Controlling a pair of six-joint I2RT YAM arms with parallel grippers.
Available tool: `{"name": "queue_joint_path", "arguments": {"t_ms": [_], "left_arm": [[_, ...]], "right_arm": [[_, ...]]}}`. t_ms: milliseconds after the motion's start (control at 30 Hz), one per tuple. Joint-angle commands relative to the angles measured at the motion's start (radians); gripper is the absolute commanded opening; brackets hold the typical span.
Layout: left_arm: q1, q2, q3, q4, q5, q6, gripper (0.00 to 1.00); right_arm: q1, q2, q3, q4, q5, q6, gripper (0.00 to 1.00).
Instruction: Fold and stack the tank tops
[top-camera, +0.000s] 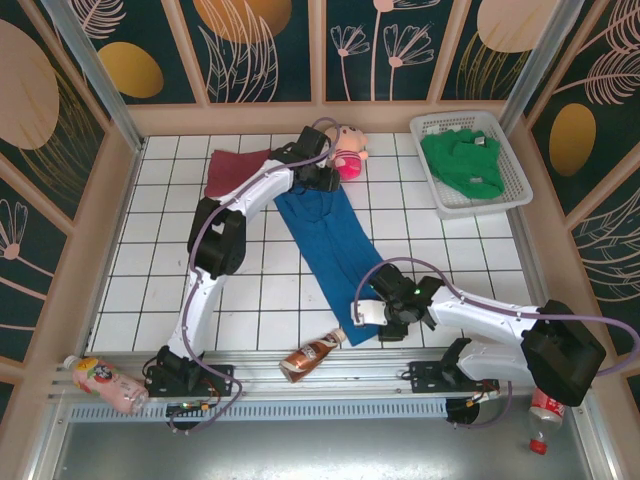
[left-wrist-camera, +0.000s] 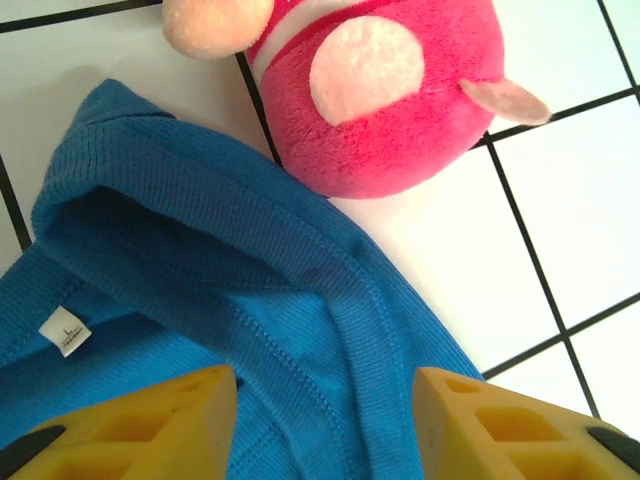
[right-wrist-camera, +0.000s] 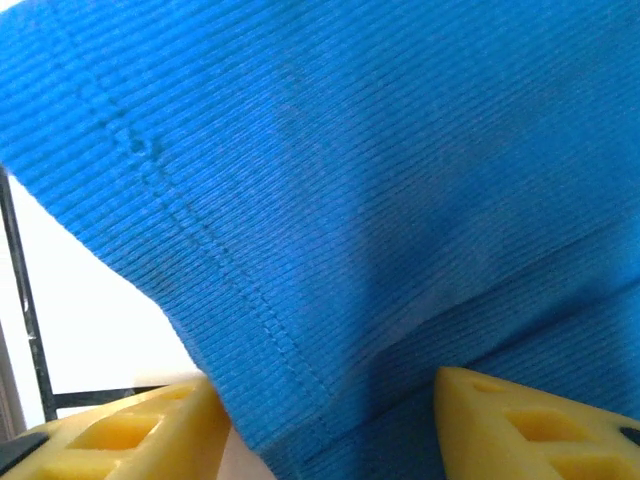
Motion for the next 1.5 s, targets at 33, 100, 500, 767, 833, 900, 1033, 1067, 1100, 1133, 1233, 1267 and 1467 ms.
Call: {"name": "queue_joint_path", "arguments": {"t_ms": [33, 100, 500, 767, 833, 900, 1033, 1067, 1100, 1133, 1233, 1267, 1467], "left_arm": [[0.004, -0.063, -0.041, -0.004, 0.018, 0.028, 0.51], [0.004, -0.069, -0.041, -0.015, 0.012, 0.037, 0.51], [0.004, -0.163, -0.081, -0.031, 0.034, 0.052, 0.52], [0.004, -0.21, -0.099, -0.051, 0.048, 0.037, 0.52], [0.004, -0.235, -0.117, -0.048, 0.045, 0.034, 0.52], [0.004, -0.26, -0.13, -0.051, 0.031, 0.032, 0.52], [0.004, -0.297, -0.141, -0.083, -0.011, 0.037, 0.52], [0.003, -0.307, -0.141, -0.096, -0.028, 0.039, 0.52], [0.005, -0.319, -0.144, -0.106, -0.044, 0.042, 0.52], [0.006, -0.328, -0.144, -0.117, -0.062, 0.043, 0.52], [0.01, -0.361, -0.16, -0.143, -0.103, 0.042, 0.53], [0.016, -0.369, -0.168, -0.153, -0.114, 0.038, 0.53], [0.074, -0.472, -0.327, -0.159, -0.177, -0.046, 0.53]], "right_arm": [[0.003, 0.027, -0.036, 0.063, 0.03, -0.009, 0.45], [0.0, 0.028, -0.029, 0.055, 0.018, -0.002, 0.35], [-0.06, -0.043, 0.094, -0.206, -0.036, 0.014, 0.08], [-0.145, -0.043, 0.203, -0.211, 0.013, -0.074, 0.03], [-0.154, -0.02, 0.243, -0.169, 0.021, -0.099, 0.03], [-0.159, 0.027, 0.289, -0.121, 0.014, -0.104, 0.03], [-0.168, 0.133, 0.369, -0.019, 0.006, -0.113, 0.03], [-0.177, 0.166, 0.389, 0.006, 0.008, -0.115, 0.03], [-0.186, 0.191, 0.409, 0.028, 0.008, -0.121, 0.03], [-0.191, 0.211, 0.428, 0.044, 0.005, -0.125, 0.03], [-0.204, 0.279, 0.485, 0.107, -0.003, -0.145, 0.03], [-0.209, 0.308, 0.509, 0.125, -0.006, -0.149, 0.03], [-0.245, 0.467, 0.65, 0.189, -0.044, -0.169, 0.03]]}}
